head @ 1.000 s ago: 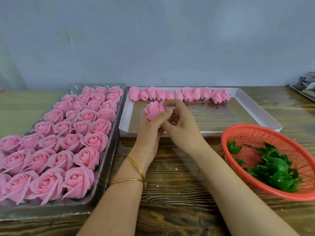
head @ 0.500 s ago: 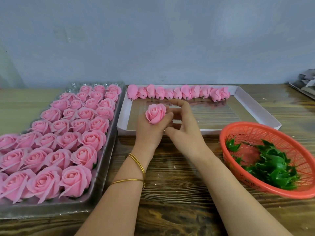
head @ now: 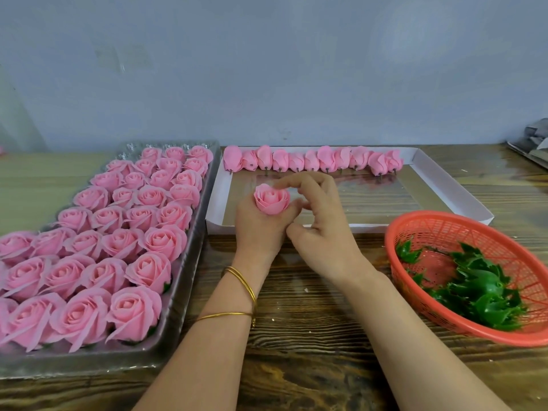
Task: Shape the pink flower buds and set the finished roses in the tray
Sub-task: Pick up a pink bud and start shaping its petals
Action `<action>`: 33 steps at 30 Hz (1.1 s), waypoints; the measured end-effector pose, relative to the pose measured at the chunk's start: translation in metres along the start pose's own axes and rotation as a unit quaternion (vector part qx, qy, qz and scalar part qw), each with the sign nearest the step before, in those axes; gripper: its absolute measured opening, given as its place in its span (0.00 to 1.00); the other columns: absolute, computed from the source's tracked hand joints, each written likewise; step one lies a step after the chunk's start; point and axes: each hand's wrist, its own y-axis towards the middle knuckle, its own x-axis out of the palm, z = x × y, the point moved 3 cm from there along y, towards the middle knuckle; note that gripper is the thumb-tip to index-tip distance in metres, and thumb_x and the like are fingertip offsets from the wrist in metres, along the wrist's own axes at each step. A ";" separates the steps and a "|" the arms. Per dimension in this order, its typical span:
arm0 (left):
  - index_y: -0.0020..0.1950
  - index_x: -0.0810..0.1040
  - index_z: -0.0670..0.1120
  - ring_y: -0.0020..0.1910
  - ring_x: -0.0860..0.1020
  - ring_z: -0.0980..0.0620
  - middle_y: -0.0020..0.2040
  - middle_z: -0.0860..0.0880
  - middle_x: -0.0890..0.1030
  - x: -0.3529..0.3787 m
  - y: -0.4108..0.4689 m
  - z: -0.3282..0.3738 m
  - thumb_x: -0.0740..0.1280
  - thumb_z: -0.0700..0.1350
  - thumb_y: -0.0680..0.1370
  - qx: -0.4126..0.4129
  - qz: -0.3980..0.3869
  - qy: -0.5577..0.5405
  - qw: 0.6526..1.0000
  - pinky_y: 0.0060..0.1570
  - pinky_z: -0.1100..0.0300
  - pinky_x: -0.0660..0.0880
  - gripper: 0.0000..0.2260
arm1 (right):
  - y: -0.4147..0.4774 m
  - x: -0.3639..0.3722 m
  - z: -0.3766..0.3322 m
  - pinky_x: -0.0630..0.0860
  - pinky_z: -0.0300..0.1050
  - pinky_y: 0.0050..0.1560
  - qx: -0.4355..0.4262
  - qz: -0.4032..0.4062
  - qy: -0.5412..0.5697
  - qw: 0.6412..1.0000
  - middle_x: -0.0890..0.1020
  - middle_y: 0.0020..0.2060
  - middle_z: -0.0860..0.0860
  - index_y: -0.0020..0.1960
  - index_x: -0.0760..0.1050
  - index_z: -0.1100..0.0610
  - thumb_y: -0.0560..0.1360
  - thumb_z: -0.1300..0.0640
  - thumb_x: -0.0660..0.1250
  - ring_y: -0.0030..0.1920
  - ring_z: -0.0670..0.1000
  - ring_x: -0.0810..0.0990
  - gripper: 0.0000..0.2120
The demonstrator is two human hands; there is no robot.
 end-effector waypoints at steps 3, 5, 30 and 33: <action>0.39 0.79 0.41 0.37 0.82 0.44 0.35 0.42 0.82 -0.001 0.000 0.000 0.75 0.42 0.71 -0.037 0.014 -0.046 0.998 0.43 0.43 0.80 0.07 | 0.002 -0.003 0.004 0.70 0.25 0.51 0.031 0.026 0.030 0.999 0.69 0.60 0.50 0.62 0.69 0.49 0.67 0.72 0.67 0.60 0.43 0.70 0.29; 0.39 0.80 0.41 0.39 0.81 0.40 0.37 0.40 0.82 -0.001 -0.001 0.001 0.75 0.43 0.70 -0.040 0.025 -0.050 0.998 0.44 0.40 0.79 0.07 | 0.002 -0.004 0.007 0.72 0.30 0.51 0.043 0.036 0.022 0.998 0.72 0.58 0.49 0.61 0.69 0.49 0.66 0.69 0.69 0.56 0.43 0.73 0.28; 0.40 0.85 0.51 0.46 0.84 0.50 0.42 0.47 0.86 0.003 -0.011 0.018 0.76 0.36 0.69 -0.082 -0.084 -0.178 0.977 0.47 0.56 0.81 0.09 | 0.002 -0.002 0.011 0.71 0.23 0.45 0.012 0.019 -0.006 1.000 0.76 0.44 0.39 0.72 0.63 0.53 0.66 0.70 0.74 0.47 0.29 0.76 0.39; 0.36 0.85 0.55 0.44 0.84 0.53 0.39 0.51 0.85 0.001 -0.009 0.017 0.76 0.36 0.68 -0.082 -0.100 -0.179 0.975 0.47 0.55 0.81 0.12 | 0.001 -0.003 0.011 0.71 0.24 0.47 0.006 0.014 0.001 1.000 0.77 0.44 0.38 0.72 0.63 0.51 0.66 0.66 0.76 0.48 0.30 0.76 0.39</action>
